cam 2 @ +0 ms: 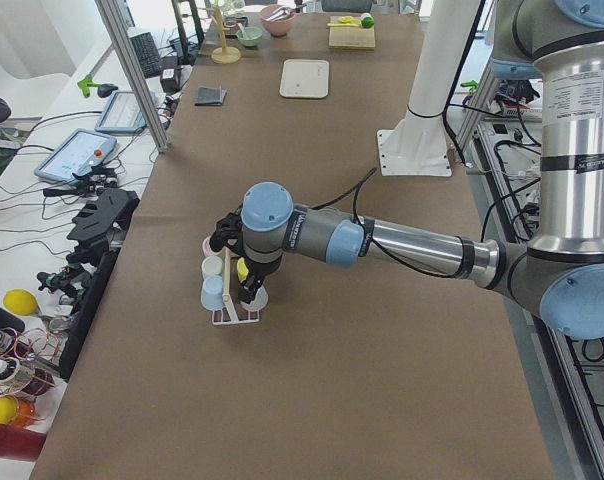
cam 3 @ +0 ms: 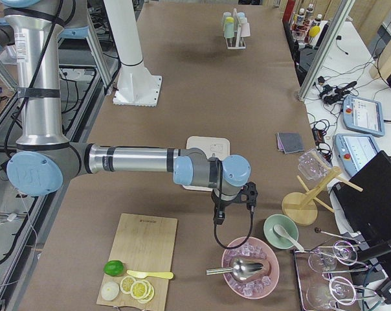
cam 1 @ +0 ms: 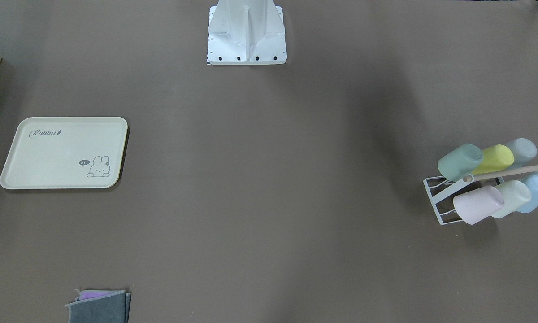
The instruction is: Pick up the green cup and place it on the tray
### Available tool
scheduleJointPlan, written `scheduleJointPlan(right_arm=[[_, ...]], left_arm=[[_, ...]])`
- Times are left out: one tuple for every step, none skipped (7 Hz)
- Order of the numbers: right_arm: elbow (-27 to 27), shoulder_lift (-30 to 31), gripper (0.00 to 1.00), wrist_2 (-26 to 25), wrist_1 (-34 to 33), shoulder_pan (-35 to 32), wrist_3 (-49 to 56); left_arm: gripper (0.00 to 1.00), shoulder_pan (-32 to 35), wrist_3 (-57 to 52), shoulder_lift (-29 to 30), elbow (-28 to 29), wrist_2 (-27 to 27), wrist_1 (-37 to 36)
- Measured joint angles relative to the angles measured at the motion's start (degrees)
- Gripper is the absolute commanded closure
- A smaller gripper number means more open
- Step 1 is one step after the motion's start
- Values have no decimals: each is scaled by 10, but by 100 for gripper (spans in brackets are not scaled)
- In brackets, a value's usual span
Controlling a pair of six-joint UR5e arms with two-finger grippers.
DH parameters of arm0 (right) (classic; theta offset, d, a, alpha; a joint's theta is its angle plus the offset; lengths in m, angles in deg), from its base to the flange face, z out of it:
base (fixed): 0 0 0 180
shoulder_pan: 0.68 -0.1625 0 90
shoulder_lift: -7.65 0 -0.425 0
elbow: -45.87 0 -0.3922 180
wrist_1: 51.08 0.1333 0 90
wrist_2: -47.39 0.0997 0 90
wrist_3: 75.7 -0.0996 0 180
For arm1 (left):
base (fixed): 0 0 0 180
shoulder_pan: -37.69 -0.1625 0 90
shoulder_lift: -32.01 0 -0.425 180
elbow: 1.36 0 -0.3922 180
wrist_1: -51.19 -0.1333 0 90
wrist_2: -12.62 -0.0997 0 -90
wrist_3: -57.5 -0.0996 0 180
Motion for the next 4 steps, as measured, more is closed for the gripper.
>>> scheduleJointPlan(right_arm=[[9, 0, 0, 4, 27, 25, -13], [31, -3, 0, 0, 78, 54, -46], [63, -10, 0, -14, 159, 91, -107], [87, -17, 0, -33, 233, 128, -172]], left_arm=[[1, -21, 0, 15, -17, -36, -16], [1, -49, -1, 28, -30, -73, -34], [1, -81, -1, 46, -43, -112, -66], [1, -112, -1, 76, -59, -156, -120]])
